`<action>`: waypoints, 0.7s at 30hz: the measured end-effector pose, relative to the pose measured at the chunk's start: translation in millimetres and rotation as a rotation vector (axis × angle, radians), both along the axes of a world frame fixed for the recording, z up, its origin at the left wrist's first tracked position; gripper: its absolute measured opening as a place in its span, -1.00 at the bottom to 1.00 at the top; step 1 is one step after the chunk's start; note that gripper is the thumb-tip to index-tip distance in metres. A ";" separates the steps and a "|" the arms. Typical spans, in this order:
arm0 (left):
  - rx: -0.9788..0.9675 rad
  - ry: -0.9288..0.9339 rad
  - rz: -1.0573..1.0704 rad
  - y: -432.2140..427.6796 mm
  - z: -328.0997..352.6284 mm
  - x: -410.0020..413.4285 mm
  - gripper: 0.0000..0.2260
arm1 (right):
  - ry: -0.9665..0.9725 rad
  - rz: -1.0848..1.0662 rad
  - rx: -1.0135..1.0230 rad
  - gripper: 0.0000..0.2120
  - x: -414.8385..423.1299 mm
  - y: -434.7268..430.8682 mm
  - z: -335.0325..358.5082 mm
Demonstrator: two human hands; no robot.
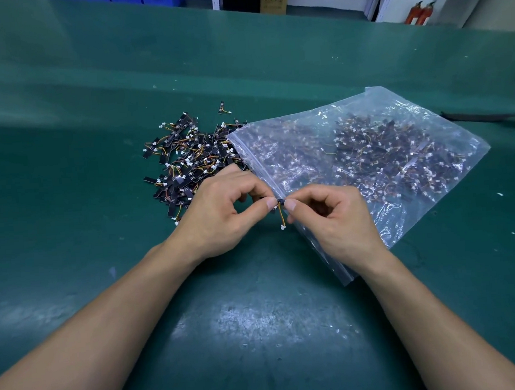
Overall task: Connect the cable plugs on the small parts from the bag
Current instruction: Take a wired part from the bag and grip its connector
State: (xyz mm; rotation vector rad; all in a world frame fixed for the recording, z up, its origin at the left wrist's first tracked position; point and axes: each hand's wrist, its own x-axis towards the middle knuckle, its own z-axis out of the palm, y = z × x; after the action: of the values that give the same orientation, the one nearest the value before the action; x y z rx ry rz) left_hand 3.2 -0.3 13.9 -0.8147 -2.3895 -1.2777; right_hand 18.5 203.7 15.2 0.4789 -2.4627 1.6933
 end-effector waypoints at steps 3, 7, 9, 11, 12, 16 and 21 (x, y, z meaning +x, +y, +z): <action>0.007 -0.029 -0.004 -1.2 -0.3 0.5 -0.93 | 0.029 -0.016 0.030 -0.87 0.3 -1.2 0.3; 0.028 -0.052 -0.009 -2.2 0.5 1.6 -0.91 | 0.045 -0.028 0.038 -0.87 0.8 -1.5 1.0; 0.024 -0.049 0.001 -1.9 0.1 1.4 -0.91 | 0.037 -0.022 0.040 -0.88 1.0 -0.6 0.2; 0.017 -0.040 0.004 -1.6 -1.2 0.9 -0.90 | 0.026 -0.020 0.035 -0.91 1.4 -0.2 -0.5; 0.015 -0.036 0.004 -1.5 -1.4 0.9 -0.89 | 0.024 -0.018 0.032 -0.91 1.7 -0.6 -0.5; 0.019 -0.036 0.013 -1.8 -1.1 1.0 -0.88 | 0.029 -0.018 0.038 -0.90 2.3 -1.2 0.3; 0.022 -0.041 0.002 -1.0 -0.3 1.4 -0.87 | 0.038 -0.036 0.032 -0.89 1.3 0.0 0.4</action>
State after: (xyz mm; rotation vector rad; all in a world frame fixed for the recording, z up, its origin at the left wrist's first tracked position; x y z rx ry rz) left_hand 4.6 -1.3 13.6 -0.7871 -2.4033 -1.3297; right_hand 19.8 203.7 15.6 0.4638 -2.4594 1.6186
